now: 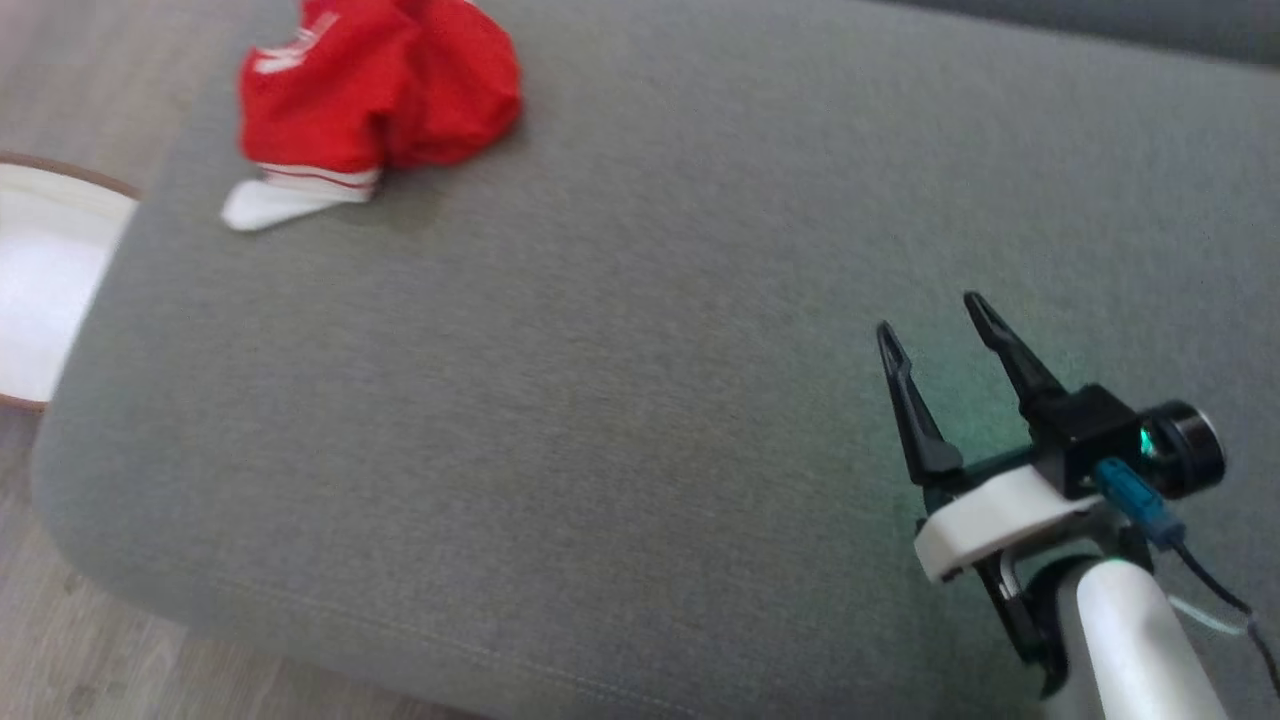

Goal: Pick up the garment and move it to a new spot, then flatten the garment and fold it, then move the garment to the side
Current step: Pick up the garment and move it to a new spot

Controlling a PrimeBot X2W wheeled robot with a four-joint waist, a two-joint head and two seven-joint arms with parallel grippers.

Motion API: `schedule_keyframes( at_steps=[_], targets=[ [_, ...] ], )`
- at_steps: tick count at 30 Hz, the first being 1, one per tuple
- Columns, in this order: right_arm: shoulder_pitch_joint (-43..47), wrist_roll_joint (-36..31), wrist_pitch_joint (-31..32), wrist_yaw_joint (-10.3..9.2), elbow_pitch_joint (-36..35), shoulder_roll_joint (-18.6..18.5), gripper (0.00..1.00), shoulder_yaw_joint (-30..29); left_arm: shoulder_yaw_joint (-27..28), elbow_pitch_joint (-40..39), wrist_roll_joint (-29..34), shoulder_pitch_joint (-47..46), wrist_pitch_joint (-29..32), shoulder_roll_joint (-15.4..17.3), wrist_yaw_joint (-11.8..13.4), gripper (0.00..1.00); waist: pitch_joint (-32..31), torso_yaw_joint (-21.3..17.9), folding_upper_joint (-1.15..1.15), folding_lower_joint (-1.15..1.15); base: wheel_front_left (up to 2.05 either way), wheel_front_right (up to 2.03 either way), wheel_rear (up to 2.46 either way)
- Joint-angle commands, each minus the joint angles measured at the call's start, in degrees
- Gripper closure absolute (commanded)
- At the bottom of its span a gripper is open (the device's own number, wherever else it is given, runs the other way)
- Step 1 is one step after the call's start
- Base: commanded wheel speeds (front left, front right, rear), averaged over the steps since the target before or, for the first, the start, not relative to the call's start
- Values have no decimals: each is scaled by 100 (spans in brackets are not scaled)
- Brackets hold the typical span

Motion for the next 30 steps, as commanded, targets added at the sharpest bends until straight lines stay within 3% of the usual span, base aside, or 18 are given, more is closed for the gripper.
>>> schedule_keyframes(
  at_steps=[1, 13, 23, 24, 25, 26, 30],
  targets=[
    [-329, -97, 104, -4, -359, -17, 0, 227, 201, 283, 98, -517, 136, 341, -100, 0, 541, -427, 0, -1, 0, 0, 0],
    [-545, -717, 654, -4, -1467, -178, 0, 413, -272, 2689, -199, -1481, 678, -119, -813, 0, 2106, -895, 0, -1, 0, 0, 0],
    [-528, -698, 762, -4, -1890, -295, 0, 310, -605, 3996, -10, -2061, 451, -283, -1256, 0, 2663, -948, 0, -1, 0, 0, 0],
    [-528, -692, 760, -4, -1897, -289, 0, 304, -648, 4063, 45, -2115, 361, -293, -1280, 31, 2675, -944, 0, -1, 0, 0, 0],
    [-529, -686, 753, -4, -1897, -283, 0, 295, -680, 4141, 63, -2160, 310, -319, -1311, 76, 2681, -940, 0, -1, 0, 0, 0],
    [-531, -680, 747, -4, -1889, -279, 0, 287, -719, 4205, 76, -2203, 265, -343, -1354, 100, 2682, -939, 0, -1, 0, 0, 0],
    [-561, -672, 685, -4, -1836, -251, 0, 230, -840, 4387, 178, -2317, 50, -394, -1419, 100, 2634, -930, 0, -1, 0, 0, 0]
  ],
)
